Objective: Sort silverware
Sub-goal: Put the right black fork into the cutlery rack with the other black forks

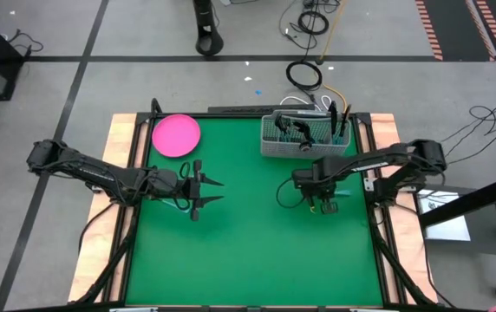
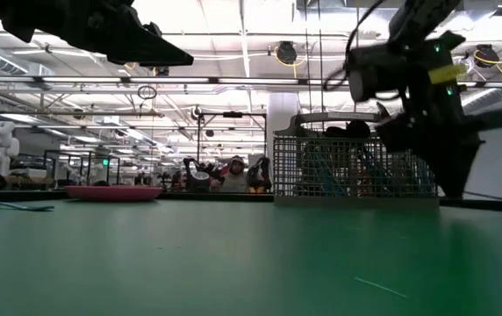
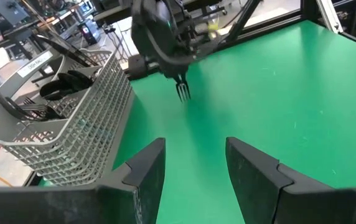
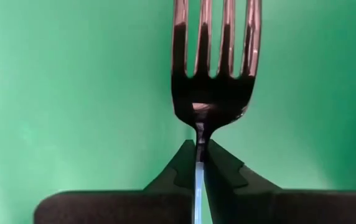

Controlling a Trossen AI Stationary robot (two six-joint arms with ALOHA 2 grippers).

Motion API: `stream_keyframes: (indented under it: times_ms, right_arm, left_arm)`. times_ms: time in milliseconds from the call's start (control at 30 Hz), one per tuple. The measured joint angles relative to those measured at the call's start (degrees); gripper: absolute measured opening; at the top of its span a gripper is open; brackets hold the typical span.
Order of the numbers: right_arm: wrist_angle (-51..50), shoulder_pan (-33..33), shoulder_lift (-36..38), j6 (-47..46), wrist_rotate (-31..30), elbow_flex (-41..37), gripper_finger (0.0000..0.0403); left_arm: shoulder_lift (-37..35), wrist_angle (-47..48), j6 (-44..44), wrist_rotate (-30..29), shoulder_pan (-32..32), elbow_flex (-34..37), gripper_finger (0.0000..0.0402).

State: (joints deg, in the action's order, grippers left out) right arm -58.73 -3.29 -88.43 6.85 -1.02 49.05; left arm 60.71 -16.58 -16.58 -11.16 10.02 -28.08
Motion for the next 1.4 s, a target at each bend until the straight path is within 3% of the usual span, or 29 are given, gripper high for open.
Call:
stream_keyframes:
  times_ms: [133,600,867,1400]
  right_arm:
    - [3.80,0.00,4.52,-0.19,0.07,2.28,0.0002]
    - [31.89,-0.37,17.71,1.13,-2.66,8.25,0.0000]
    - [43.24,-3.79,17.37,1.75,-22.74,8.65,0.0000]
    - [45.84,-15.02,12.81,-3.33,-22.67,8.64,0.0000]
  left_arm:
    - [0.00,0.00,-0.02,0.00,0.00,0.00,0.0171]
    - [0.00,0.00,-0.17,0.00,0.00,0.00,0.0171]
    - [0.00,-0.01,-0.15,0.00,0.00,0.00,0.0171]
    - [0.00,-0.02,-0.22,0.00,0.02,0.00,0.0171]
